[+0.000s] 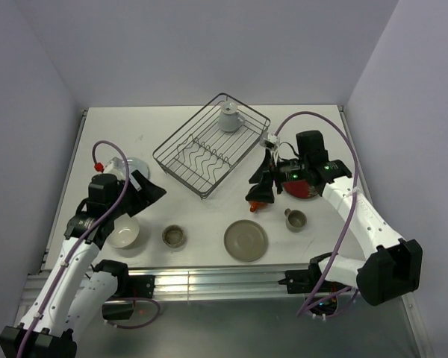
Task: Load the mixed dishes into the dish rack
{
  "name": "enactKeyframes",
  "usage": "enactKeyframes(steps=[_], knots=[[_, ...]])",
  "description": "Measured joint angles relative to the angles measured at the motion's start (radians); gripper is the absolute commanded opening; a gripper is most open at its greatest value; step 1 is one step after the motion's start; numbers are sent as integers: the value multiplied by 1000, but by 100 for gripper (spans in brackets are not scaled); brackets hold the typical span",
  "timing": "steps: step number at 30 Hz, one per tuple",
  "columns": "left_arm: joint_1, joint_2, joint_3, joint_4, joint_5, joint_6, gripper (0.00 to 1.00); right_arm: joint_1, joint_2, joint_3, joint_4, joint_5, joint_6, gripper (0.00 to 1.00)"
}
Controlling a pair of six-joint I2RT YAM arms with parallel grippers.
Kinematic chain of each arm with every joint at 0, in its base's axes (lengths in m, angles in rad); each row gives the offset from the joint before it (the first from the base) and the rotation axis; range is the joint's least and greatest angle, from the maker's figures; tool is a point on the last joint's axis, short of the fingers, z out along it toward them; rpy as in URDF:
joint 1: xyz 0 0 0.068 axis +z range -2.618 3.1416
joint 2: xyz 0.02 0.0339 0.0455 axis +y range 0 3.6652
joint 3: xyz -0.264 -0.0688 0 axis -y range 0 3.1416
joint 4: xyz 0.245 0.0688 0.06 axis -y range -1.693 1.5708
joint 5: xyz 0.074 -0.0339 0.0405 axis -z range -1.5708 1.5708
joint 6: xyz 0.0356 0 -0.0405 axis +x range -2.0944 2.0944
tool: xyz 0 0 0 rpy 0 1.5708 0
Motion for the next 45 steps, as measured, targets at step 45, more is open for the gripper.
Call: enactKeyframes(steps=[45], knots=[[-101, 30, -154, 337, 325, -39, 77, -52, 364, -38, 29, 747, 122, 58]])
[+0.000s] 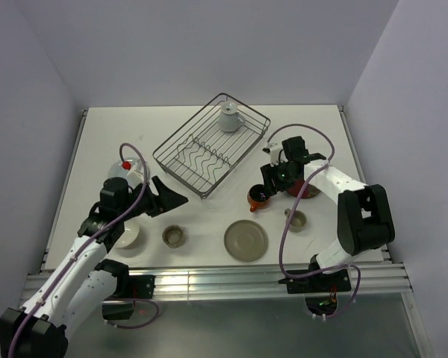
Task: Load the mixed dishes into the dish rack
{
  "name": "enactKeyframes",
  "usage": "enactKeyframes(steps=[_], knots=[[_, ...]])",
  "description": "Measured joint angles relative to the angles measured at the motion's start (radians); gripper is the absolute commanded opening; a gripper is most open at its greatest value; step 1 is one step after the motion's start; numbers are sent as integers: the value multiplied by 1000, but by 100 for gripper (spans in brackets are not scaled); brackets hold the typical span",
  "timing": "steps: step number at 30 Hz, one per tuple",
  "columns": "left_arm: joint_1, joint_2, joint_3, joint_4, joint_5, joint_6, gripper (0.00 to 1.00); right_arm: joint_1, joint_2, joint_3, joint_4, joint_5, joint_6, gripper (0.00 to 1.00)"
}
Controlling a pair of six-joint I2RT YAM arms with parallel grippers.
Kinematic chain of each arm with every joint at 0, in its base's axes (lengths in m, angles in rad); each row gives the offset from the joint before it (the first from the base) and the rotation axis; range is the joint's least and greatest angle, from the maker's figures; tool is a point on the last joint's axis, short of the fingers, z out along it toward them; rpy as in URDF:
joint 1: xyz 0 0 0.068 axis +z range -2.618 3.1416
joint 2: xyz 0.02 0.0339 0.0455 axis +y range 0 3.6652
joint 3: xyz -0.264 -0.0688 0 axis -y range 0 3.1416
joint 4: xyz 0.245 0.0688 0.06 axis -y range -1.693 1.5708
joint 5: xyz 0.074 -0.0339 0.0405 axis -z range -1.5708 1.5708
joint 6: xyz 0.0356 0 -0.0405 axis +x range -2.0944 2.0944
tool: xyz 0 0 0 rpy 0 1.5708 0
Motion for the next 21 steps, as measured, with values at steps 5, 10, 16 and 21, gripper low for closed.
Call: enactKeyframes(steps=[5, 10, 16, 21], knots=[[-41, 33, 0, 18, -19, 0, 76, 31, 33, 23, 18, 53, -22, 57], [-57, 43, 0, 34, -32, -1, 76, 63, 56, 35, 54, 83, -54, 56], [-59, 55, 0, 47, -41, -1, 77, 72, 87, 37, 68, 92, -100, 45], [-64, 73, 0, 52, -43, -1, 76, 72, 92, 38, 68, 90, -124, 34]])
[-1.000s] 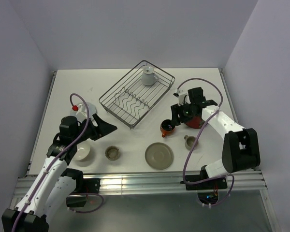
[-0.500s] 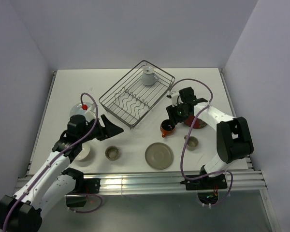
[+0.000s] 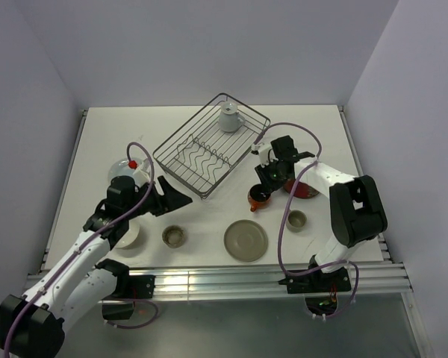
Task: Load the mixed dishes into the dish rack
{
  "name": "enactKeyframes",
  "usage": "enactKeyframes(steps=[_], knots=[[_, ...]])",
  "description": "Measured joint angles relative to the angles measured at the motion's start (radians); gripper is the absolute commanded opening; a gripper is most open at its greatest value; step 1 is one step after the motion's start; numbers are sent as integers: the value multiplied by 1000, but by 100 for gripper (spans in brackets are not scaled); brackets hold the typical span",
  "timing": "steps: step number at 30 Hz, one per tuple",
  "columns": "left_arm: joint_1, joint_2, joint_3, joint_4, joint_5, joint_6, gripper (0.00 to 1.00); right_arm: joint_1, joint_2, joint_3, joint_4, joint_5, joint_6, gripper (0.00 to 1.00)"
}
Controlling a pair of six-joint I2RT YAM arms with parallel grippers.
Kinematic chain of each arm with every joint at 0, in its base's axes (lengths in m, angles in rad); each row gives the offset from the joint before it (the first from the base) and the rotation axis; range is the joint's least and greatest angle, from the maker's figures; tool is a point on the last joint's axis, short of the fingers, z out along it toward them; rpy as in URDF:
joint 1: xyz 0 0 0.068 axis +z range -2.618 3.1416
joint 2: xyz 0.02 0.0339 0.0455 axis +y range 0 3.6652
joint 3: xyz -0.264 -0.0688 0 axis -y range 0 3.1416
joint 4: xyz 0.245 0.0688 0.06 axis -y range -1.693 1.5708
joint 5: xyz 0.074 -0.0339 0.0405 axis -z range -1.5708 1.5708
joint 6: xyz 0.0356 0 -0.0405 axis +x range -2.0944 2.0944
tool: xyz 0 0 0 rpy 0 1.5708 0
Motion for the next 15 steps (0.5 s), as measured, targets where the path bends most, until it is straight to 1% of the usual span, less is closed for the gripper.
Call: enactKeyframes(steps=[1, 3, 4, 6, 7, 8, 12, 15], knots=[[-2, 3, 1, 0, 0, 0, 76, 0, 0, 0, 0, 0, -3, 28], [-8, 13, 5, 1, 0, -2, 76, 0, 0, 0, 1, -2, -7, 21], [-11, 16, 7, 3, 0, -4, 76, 0, 0, 0, 3, 2, -9, 12], [-23, 23, 17, 9, 0, -16, 76, 0, 0, 0, 2, 3, -12, 9], [-29, 26, 22, 15, 0, -21, 76, 0, 0, 0, 4, -2, -11, 4], [-35, 29, 29, 23, 0, -25, 76, 0, 0, 0, 8, 2, -13, 1], [-51, 39, 62, 54, 3, -49, 76, -5, -6, -1, 10, -12, -10, 0], [-55, 42, 87, 90, 11, -77, 76, -20, -42, -10, 10, -37, -10, 0]])
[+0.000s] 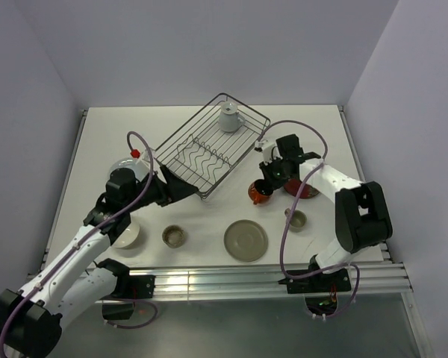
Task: Load the mixed dishes into the dish rack
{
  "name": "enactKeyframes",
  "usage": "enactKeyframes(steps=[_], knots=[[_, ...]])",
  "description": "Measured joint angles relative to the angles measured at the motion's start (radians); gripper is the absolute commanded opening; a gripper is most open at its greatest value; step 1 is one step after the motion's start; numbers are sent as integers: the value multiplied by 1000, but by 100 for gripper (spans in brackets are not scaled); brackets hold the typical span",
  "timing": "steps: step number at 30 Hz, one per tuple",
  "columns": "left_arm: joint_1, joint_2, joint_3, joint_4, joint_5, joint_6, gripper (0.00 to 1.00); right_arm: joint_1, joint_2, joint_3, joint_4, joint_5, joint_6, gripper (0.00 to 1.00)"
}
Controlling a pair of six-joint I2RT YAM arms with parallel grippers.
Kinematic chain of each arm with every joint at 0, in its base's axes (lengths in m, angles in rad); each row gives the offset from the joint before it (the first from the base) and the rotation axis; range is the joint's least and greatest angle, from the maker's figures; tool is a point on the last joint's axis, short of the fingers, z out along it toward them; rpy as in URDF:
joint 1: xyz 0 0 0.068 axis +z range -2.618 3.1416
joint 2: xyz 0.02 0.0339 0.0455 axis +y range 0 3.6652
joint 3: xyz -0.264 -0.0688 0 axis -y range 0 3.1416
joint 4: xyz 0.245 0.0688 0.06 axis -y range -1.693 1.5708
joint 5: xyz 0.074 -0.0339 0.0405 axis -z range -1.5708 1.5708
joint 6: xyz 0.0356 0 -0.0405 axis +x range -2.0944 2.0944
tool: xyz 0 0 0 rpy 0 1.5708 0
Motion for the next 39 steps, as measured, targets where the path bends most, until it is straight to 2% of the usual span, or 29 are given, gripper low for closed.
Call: enactKeyframes(steps=[7, 13, 16, 20, 24, 28, 32, 39], knots=[[-24, 71, 42, 153, 36, -112, 75, -64, -225, -5, -3, -60, 0, 0], [-82, 226, 95, 348, 85, -259, 76, -105, -394, -3, 16, -74, 8, 0], [-112, 327, 146, 478, 125, -336, 76, -113, -463, -3, 97, -74, 14, 0], [-151, 464, 248, 634, 185, -420, 75, -114, -557, -3, 305, -77, 66, 0], [-196, 570, 336, 748, 227, -479, 75, -114, -592, 8, 500, -88, 161, 0], [-231, 652, 377, 870, 253, -549, 74, -113, -583, 24, 608, -99, 260, 0], [-237, 718, 399, 981, 263, -620, 73, -103, -587, 13, 681, -106, 319, 0], [-237, 769, 459, 1040, 279, -670, 73, -63, -631, -45, 751, -126, 348, 0]])
